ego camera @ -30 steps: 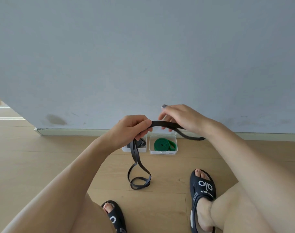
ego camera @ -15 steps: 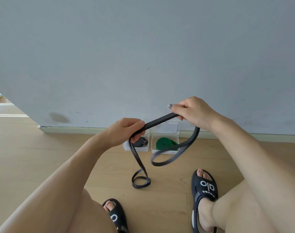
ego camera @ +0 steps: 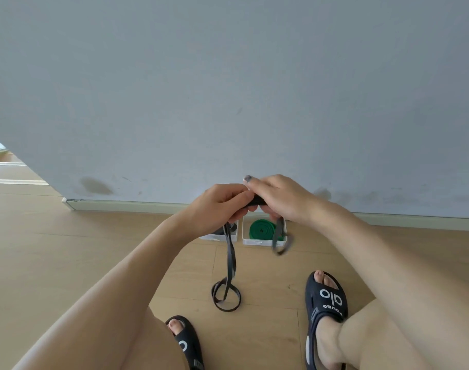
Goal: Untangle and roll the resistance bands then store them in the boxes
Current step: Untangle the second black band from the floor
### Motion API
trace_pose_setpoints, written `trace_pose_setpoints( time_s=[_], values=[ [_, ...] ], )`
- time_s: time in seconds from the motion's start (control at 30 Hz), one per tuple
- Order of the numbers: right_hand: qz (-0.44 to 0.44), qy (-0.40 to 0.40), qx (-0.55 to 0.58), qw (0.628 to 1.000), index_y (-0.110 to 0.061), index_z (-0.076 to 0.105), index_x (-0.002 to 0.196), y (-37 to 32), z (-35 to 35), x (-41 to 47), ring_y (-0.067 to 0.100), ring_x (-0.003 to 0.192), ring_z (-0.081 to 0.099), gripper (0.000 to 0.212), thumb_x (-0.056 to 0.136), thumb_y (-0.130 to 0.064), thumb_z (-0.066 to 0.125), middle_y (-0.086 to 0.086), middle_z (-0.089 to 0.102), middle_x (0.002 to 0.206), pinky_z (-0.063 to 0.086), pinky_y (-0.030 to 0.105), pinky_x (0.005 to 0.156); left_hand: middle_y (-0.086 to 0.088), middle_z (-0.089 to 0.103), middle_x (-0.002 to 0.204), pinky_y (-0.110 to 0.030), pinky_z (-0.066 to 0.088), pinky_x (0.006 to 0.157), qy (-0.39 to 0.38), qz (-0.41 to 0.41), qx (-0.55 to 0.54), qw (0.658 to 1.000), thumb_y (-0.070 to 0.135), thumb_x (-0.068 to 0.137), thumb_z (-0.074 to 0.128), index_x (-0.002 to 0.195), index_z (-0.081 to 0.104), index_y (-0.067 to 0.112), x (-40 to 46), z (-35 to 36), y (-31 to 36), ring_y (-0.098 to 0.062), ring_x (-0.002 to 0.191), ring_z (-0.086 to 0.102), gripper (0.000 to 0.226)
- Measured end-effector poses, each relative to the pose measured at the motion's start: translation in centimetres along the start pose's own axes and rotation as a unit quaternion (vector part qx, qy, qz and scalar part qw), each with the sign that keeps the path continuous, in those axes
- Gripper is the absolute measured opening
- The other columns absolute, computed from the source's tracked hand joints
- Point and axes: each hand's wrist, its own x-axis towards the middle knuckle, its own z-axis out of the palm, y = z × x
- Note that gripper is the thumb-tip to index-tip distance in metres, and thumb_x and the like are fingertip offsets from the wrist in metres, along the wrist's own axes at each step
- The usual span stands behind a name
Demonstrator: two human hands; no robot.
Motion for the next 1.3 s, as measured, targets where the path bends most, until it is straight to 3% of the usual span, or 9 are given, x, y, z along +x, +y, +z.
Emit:
trace_pose_setpoints(
  time_s=[0.17, 0.43, 0.57, 0.7, 0.8, 0.9, 1.1, 1.2, 1.3],
  values=[
    [-0.04, 0.051, -0.093, 0.994, -0.003, 0.046, 0.062, 0.7, -1.8, -0.1, 0.014, 0.049, 0.029, 0.057, 0.103, -0.041, 0.058, -0.004, 0.03, 0.051, 0.025, 0.029, 0.052, 0.005, 0.06, 0.064, -0.032, 0.046, 0.075, -0.012, -0.037, 0.031, 0.999, 0.033, 0.11, 0.041, 0.078, 0.065, 0.015, -0.1, -0.9, -1.2, -0.013, 0.066, 0.055, 0.044],
    [-0.028, 0.066, -0.123, 0.99, -0.016, 0.031, 0.057, 1.5, -3.3, -0.1, 0.017, 0.052, 0.024, 0.058, 0.102, -0.038, 0.06, -0.003, 0.025, 0.053, 0.021, 0.034, 0.057, 0.001, 0.06, 0.068, -0.032, 0.044, 0.08, -0.03, -0.068, 0.042, 0.996, 0.031, 0.11, 0.041, 0.077, 0.063, 0.014, -1.0, -3.0, -3.0, -0.014, 0.069, 0.055, 0.043],
    [-0.011, 0.054, -0.097, 0.994, -0.01, 0.047, 0.063, 1.6, -3.0, -0.5, 0.017, 0.05, 0.036, 0.052, 0.105, -0.04, 0.053, 0.0, 0.046, 0.05, 0.035, 0.034, 0.059, 0.0, 0.059, 0.069, -0.032, 0.042, 0.081, -0.013, -0.04, 0.019, 0.999, 0.027, 0.11, 0.044, 0.081, 0.062, 0.006, -1.2, -2.7, -2.3, -0.015, 0.071, 0.054, 0.04],
    [0.025, -0.022, -0.015, 0.999, -0.016, 0.075, 0.093, 0.3, -1.6, -1.3, 0.026, 0.065, 0.066, 0.053, 0.11, -0.049, 0.037, 0.002, 0.078, 0.076, 0.053, 0.033, 0.072, -0.003, 0.063, 0.073, -0.042, 0.041, 0.077, -0.021, -0.01, 0.001, 1.0, 0.032, 0.108, 0.047, 0.079, 0.063, 0.013, -1.2, -1.8, -1.6, -0.024, 0.073, 0.054, 0.038],
    [-0.013, -0.035, -0.032, 0.999, -0.007, 0.073, 0.086, -0.6, 0.2, -1.0, 0.016, 0.053, 0.055, 0.064, 0.11, -0.052, 0.034, -0.001, 0.063, 0.058, 0.046, 0.03, 0.067, -0.005, 0.066, 0.076, -0.036, 0.047, 0.081, -0.019, -0.01, -0.012, 1.0, 0.028, 0.109, 0.047, 0.086, 0.068, 0.011, -0.8, -1.3, -0.9, -0.019, 0.075, 0.061, 0.036],
    [-0.036, 0.001, -0.082, 0.996, -0.005, 0.052, 0.068, -0.1, 0.3, -0.5, 0.014, 0.052, 0.037, 0.058, 0.106, -0.049, 0.049, -0.003, 0.039, 0.054, 0.032, 0.032, 0.059, -0.004, 0.075, 0.085, -0.04, 0.055, 0.095, -0.024, -0.027, -0.028, 0.999, 0.025, 0.11, 0.046, 0.097, 0.069, 0.012, -0.6, -1.0, -0.9, -0.02, 0.086, 0.072, 0.03],
    [-0.024, 0.01, -0.105, 0.994, -0.012, 0.053, 0.061, 0.3, -1.0, -0.5, 0.013, 0.051, 0.033, 0.045, 0.097, -0.036, 0.064, -0.004, 0.038, 0.054, 0.029, 0.032, 0.057, -0.006, 0.076, 0.092, -0.047, 0.052, 0.106, -0.061, -0.055, -0.071, 0.994, 0.018, 0.109, 0.048, 0.097, 0.055, 0.005, -0.7, -0.8, -1.1, -0.031, 0.105, 0.073, 0.019],
    [-0.029, 0.01, -0.098, 0.995, -0.012, 0.054, 0.062, 0.1, -1.1, -0.8, 0.012, 0.05, 0.032, 0.043, 0.097, -0.035, 0.065, -0.003, 0.038, 0.054, 0.029, 0.032, 0.056, -0.014, 0.061, 0.087, -0.063, 0.044, 0.109, -0.057, -0.054, -0.052, 0.996, 0.035, 0.103, 0.054, 0.088, 0.058, 0.015, -0.8, -1.0, -1.5, -0.045, 0.107, 0.066, 0.026],
    [-0.029, 0.019, -0.087, 0.996, -0.015, 0.051, 0.059, -0.1, -1.1, -0.9, 0.011, 0.048, 0.031, 0.044, 0.097, -0.033, 0.065, -0.007, 0.036, 0.051, 0.029, 0.032, 0.056, -0.015, 0.072, 0.093, -0.07, 0.043, 0.104, -0.039, -0.039, -0.027, 0.998, 0.041, 0.101, 0.054, 0.091, 0.061, 0.019, -0.9, -1.1, -1.7, -0.047, 0.102, 0.065, 0.025]
  ],
)
